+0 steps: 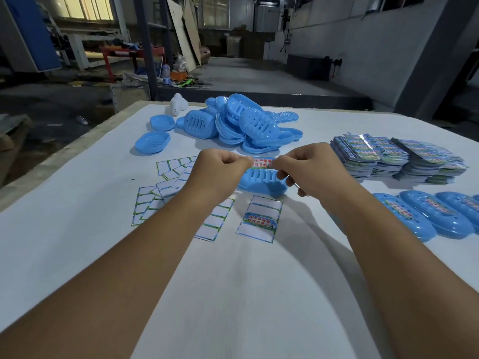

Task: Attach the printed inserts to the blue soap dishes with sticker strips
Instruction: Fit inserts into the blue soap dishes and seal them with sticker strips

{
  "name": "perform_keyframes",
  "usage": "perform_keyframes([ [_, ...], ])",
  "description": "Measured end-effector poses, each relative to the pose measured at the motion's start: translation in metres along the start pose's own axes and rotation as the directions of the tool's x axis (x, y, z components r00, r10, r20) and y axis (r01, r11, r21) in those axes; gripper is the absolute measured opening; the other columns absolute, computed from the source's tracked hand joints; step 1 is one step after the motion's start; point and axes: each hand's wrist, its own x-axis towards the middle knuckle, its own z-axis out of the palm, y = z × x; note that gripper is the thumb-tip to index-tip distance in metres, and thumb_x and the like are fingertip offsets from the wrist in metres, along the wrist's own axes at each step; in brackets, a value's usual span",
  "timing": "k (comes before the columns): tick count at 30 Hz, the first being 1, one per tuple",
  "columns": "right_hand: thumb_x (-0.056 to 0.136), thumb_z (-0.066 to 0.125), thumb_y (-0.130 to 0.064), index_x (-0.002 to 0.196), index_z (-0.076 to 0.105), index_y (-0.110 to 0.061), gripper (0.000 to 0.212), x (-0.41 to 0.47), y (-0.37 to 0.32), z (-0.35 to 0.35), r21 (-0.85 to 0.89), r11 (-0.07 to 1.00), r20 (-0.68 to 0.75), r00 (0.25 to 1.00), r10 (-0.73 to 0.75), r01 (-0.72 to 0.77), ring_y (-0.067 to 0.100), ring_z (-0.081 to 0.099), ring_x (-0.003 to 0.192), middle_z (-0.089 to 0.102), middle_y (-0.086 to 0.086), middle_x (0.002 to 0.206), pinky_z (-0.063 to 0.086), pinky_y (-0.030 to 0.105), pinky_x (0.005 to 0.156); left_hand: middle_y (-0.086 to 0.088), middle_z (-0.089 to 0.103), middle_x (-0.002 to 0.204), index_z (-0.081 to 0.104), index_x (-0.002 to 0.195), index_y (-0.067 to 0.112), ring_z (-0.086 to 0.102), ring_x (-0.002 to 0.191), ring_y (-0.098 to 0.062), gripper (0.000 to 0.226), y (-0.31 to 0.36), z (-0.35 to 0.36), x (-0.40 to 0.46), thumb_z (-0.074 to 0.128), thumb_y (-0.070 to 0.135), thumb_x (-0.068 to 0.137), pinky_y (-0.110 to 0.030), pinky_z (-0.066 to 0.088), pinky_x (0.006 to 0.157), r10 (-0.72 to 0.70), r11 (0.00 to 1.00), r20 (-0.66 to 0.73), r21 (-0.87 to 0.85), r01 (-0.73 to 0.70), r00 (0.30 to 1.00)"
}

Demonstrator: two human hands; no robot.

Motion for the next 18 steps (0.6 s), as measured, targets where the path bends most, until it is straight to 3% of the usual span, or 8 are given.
perform_keyframes([
  [2, 0.083, 0.074, -0.030, 0.062, 0.075, -0.011, 0.028, 0.002, 0.001, 0.002, 0.043, 0.999, -0.020, 1.000, 0.020, -0.019, 0.008, 0.052, 0.045, 0.070, 0.001, 0.060, 0.040, 0.020, 0.040, -0.002, 0.068, 0.062, 0.076, 0.078, 0.014, 0.051, 0.048, -0.003, 0.028, 0.000, 0.005, 0.009, 0.075, 0.042, 0.084, -0.023, 0.045, 0.055, -0.018, 0.999, -0.002, 0.041, 0.018, 1.000],
  [3, 0.082, 0.075, -0.033, 0.062, 0.075, -0.011, 0.030, 0.003, 0.002, 0.003, 0.034, 0.999, -0.041, 0.999, 0.021, -0.020, 0.009, 0.051, 0.044, 0.069, 0.001, 0.058, 0.040, 0.022, 0.040, 0.002, 0.064, 0.055, 0.076, 0.076, 0.015, 0.050, 0.047, -0.004, 0.027, 0.000, 0.008, 0.014, 0.075, 0.042, 0.082, -0.023, 0.044, 0.054, -0.028, 0.996, 0.011, 0.080, 0.027, 1.000],
  [5, 0.081, 0.077, -0.041, 0.060, 0.074, -0.011, 0.036, 0.006, 0.006, 0.006, -0.050, 0.998, -0.082, 0.996, 0.020, -0.024, 0.012, 0.045, 0.040, 0.064, 0.005, 0.053, 0.041, 0.025, 0.043, 0.009, 0.058, 0.047, 0.076, 0.074, 0.017, 0.047, 0.042, -0.004, 0.024, 0.000, 0.013, 0.022, 0.075, 0.040, 0.081, -0.023, 0.040, 0.051, -0.044, 0.981, 0.040, 0.189, 0.036, 0.998],
  [9, 0.078, 0.077, -0.036, 0.065, 0.072, -0.002, 0.037, 0.012, 0.014, 0.012, -0.181, 0.982, -0.112, 0.993, 0.033, -0.053, 0.015, 0.036, 0.041, 0.050, 0.011, 0.048, 0.038, 0.030, 0.050, 0.001, 0.051, 0.046, 0.077, 0.082, 0.007, 0.043, 0.043, -0.015, 0.027, -0.001, 0.017, 0.034, 0.073, 0.034, 0.081, -0.026, 0.037, 0.051, -0.088, 0.946, 0.085, 0.319, 0.056, 0.993],
  [13, 0.077, 0.076, -0.034, 0.074, 0.069, 0.005, 0.040, 0.017, 0.020, 0.018, -0.242, 0.968, -0.109, 0.993, 0.035, -0.061, 0.017, 0.035, 0.052, 0.046, 0.009, 0.054, 0.034, 0.030, 0.051, -0.008, 0.070, 0.069, 0.078, 0.083, 0.011, 0.060, 0.062, -0.018, 0.026, -0.003, 0.019, 0.039, 0.073, 0.036, 0.079, -0.030, 0.047, 0.059, -0.093, 0.929, 0.087, 0.366, 0.055, 0.992],
  [18, 0.078, 0.076, -0.036, 0.075, 0.068, 0.006, 0.043, 0.019, 0.023, 0.019, -0.284, 0.957, -0.103, 0.994, 0.021, -0.050, 0.017, 0.037, 0.055, 0.047, 0.009, 0.056, 0.032, 0.029, 0.053, -0.008, 0.068, 0.074, 0.076, 0.085, 0.011, 0.062, 0.071, -0.020, 0.027, -0.002, 0.020, 0.039, 0.072, 0.036, 0.077, -0.030, 0.046, 0.061, -0.098, 0.912, 0.088, 0.408, 0.054, 0.991],
])
